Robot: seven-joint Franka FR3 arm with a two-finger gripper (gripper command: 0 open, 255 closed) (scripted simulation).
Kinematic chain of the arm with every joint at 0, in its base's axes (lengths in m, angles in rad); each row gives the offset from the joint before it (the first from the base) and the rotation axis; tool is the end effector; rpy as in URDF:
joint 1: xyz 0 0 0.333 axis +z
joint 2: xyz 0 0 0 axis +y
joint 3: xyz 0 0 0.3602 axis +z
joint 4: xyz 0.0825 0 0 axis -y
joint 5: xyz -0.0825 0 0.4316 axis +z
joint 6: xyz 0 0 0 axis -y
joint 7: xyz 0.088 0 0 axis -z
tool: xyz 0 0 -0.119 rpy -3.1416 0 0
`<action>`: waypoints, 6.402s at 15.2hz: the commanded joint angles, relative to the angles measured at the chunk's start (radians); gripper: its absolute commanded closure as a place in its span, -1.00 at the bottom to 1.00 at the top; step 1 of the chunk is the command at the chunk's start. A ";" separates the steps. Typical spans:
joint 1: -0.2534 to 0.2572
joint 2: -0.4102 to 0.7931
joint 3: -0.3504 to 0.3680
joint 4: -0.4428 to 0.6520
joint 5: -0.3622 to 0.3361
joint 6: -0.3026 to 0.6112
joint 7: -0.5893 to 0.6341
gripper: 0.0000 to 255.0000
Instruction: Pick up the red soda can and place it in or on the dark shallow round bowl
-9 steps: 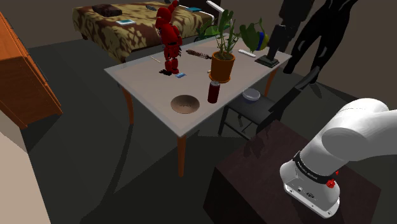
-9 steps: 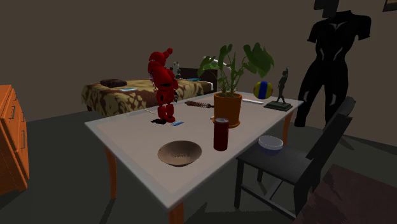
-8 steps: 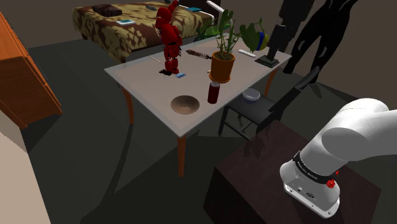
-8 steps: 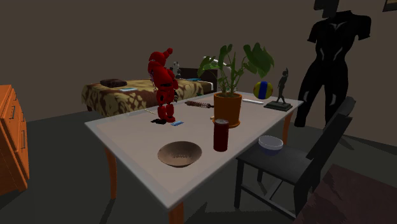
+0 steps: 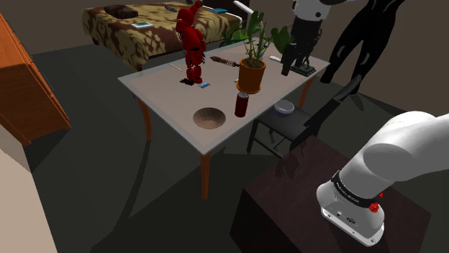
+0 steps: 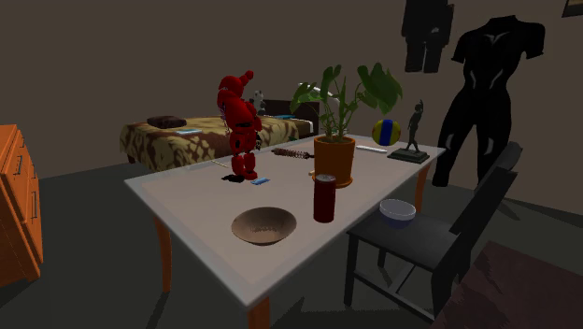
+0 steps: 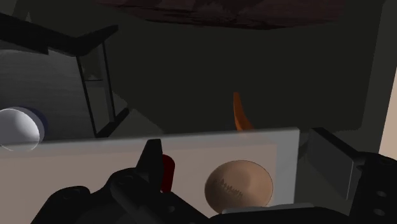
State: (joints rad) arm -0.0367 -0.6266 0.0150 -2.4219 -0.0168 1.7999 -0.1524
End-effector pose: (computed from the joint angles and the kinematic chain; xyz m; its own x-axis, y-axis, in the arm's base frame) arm 0.3832 -0.0092 0.5389 0.9913 0.1313 0.0006 0.1312 -0.9910 0.0256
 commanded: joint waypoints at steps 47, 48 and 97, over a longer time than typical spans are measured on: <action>-0.083 1.356 -0.063 0.810 0.030 0.497 -0.155 -1.00; -0.083 1.356 -0.063 0.810 0.030 0.497 -0.155 -1.00; 0.157 1.248 0.001 1.066 -0.003 0.130 0.151 1.00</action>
State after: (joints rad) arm 0.1069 0.6069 0.0124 -1.3827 -0.0180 1.9418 -0.0199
